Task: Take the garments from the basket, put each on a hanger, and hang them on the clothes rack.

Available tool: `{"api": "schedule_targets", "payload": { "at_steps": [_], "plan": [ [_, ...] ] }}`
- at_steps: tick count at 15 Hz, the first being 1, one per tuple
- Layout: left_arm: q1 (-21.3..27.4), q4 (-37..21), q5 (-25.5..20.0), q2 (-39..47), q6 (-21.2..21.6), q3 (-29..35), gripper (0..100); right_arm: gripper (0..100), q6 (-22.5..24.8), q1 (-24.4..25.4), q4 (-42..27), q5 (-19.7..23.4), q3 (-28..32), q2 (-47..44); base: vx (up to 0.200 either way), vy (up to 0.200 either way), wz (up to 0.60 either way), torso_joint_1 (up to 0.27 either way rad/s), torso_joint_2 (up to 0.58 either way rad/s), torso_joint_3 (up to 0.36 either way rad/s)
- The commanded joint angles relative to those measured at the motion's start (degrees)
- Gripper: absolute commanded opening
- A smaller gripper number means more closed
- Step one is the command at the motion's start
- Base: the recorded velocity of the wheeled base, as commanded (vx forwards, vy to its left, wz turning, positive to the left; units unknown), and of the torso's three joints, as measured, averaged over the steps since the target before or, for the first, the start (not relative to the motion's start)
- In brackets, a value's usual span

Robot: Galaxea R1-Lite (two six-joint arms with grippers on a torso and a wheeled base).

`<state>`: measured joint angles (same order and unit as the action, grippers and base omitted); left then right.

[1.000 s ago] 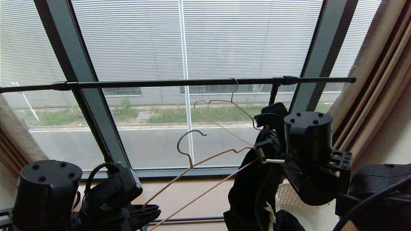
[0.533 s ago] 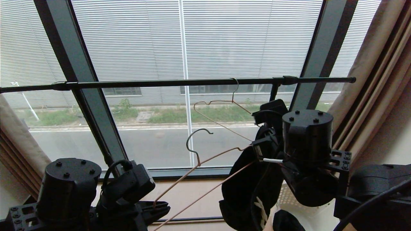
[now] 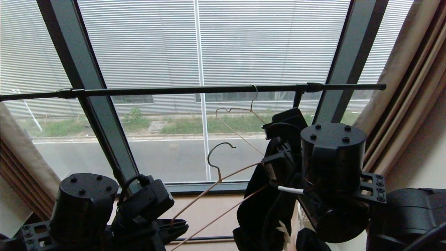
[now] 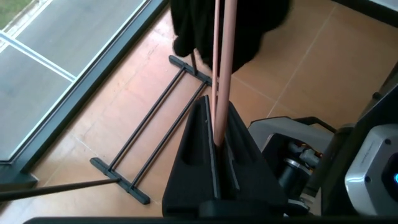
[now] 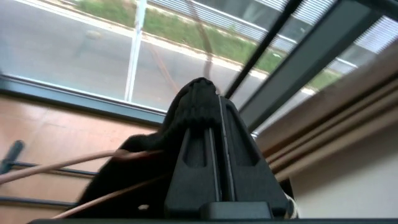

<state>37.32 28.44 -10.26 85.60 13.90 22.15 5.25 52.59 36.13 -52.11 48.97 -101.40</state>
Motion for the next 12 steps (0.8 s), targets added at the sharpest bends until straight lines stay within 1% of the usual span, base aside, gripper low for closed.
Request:
{"api": "schedule_targets", "payload": {
  "at_steps": [1, 2, 4, 5, 7, 12],
  "plan": [
    [-0.05, 0.12, 1.04, 1.06, -0.27, 0.0, 0, 0, -0.07, 1.46, -0.01, -0.09, 0.86, 0.33, 0.0, 0.0, 0.0, 0.0, 0.0, 0.0],
    [0.04, 0.56, 2.18, 1.85, -1.33, 0.09, 0, 0, -0.16, 1.73, 0.08, -0.18, 1.48, 0.42, 0.0, 0.0, 0.0, 0.0, 0.0, 0.0],
    [0.04, 2.41, 2.35, 2.46, -2.03, 0.0, 0, 0, -0.77, 3.04, -0.01, -0.8, 1.92, 0.68, 0.0, 0.0, 0.0, 0.0, 0.0, 0.0],
    [0.04, 2.85, 3.06, 2.73, -2.38, 0.0, 0, 0, -0.77, 3.48, -0.01, -1.67, 2.01, 0.68, 0.0, 0.0, 0.0, 0.0, 0.0, 0.0],
    [0.04, 3.99, 4.46, 3.43, -2.38, 0.0, 0, 0, -0.95, 4.71, -0.01, -1.85, 2.53, 0.77, 0.0, 0.0, 0.0, 0.0, 0.0, 0.0],
    [0.92, 4.43, 4.55, 4.4, -2.74, 0.17, 0, 0, -1.3, 9.81, -0.01, -1.94, 3.76, 0.24, 0.0, 0.0, 0.0, 0.0, 0.0, 0.0]
  ]
}}
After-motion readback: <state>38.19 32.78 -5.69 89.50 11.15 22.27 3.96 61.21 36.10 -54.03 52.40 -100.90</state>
